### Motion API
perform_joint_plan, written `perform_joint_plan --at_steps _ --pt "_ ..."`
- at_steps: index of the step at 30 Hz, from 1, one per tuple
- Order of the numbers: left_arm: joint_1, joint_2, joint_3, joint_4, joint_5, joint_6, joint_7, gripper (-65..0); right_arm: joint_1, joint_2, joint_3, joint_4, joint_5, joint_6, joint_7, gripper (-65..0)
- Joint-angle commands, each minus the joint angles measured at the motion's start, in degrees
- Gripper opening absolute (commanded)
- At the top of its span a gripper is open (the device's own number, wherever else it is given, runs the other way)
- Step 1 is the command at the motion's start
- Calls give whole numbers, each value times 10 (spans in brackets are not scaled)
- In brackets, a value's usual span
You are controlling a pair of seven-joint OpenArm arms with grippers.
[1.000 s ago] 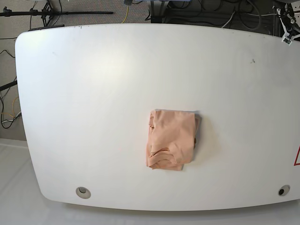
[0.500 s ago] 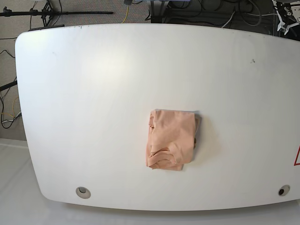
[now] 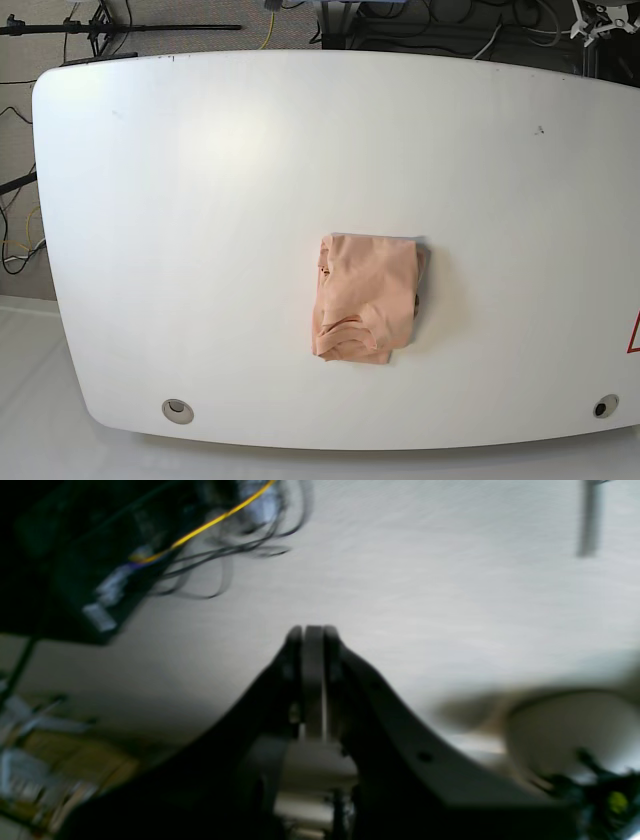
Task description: Fold the T-shirt properly
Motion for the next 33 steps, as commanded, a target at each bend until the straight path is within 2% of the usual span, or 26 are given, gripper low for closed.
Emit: perform_joint_plan --at_steps 1,7,13,15,21,25,33 --pt "-19 -10 25 -46 8 0 -41 -650 14 3 2 -33 -15 3 23 -650" --pt "-50 -9 96 -124 47 0 -146 -650 68 0 3 -151 -64 3 94 -650" --pt "-104 30 150 -237 117 0 -263 -650 156 6 8 -345 -109 3 177 -650" --pt "-122 39 166 -288 150 0 -300 -650 185 19 8 -418 -116 3 208 -650" --pt "-193 70 188 -418 228 79 -378 -650 257 42 7 -592 -121 3 290 -650" --pt "-240 76 189 -515 277 143 -414 -650 293 57 3 -678 -122 -41 335 -650" --pt "-320 80 189 -665 318 250 -501 -650 319 57 3 -697 -123 -92 339 -650"
